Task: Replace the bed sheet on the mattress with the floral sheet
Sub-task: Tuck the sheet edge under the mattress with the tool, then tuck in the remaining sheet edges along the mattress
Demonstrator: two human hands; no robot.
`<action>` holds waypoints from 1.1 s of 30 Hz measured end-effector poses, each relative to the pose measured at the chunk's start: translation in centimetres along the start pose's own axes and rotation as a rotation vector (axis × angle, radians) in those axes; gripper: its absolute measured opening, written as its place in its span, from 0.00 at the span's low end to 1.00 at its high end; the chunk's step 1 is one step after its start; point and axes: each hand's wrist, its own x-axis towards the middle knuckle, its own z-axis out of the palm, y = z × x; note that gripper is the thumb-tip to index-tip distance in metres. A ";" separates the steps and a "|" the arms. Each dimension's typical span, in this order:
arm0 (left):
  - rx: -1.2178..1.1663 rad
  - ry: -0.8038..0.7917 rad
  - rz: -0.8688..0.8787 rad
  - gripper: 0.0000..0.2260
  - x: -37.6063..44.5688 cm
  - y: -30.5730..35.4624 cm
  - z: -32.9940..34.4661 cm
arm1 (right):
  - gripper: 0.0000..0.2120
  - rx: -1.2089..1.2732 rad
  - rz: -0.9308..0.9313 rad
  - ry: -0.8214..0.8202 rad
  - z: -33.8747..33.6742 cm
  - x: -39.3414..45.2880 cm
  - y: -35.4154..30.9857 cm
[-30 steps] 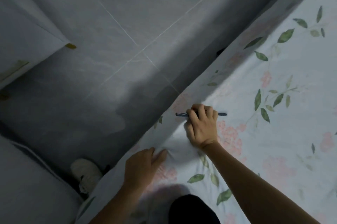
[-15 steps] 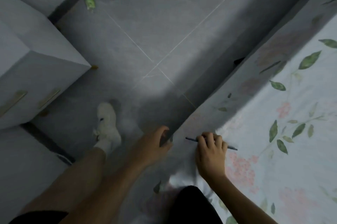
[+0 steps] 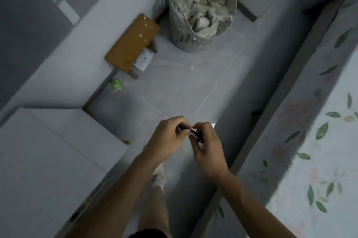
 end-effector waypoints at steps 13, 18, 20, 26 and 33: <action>-0.315 0.629 -0.198 0.03 2.6 7.8 -21.5 | 0.03 0.135 -0.008 -0.211 -3.8 23.2 -17.2; -0.439 0.786 -0.289 0.06 8.5 6.8 -27.8 | 0.09 0.262 0.049 -0.088 0.5 32.7 -20.7; -0.504 0.847 -0.326 0.06 12.2 5.7 -30.0 | 0.13 0.378 0.108 -0.049 2.5 36.5 -21.7; -0.560 0.958 -0.396 0.04 21.0 1.6 -35.2 | 0.11 0.604 0.318 -0.080 7.8 47.3 -22.2; -0.201 0.964 -0.475 0.05 26.4 -4.6 -42.2 | 0.20 0.606 0.313 -0.225 12.2 54.9 -22.9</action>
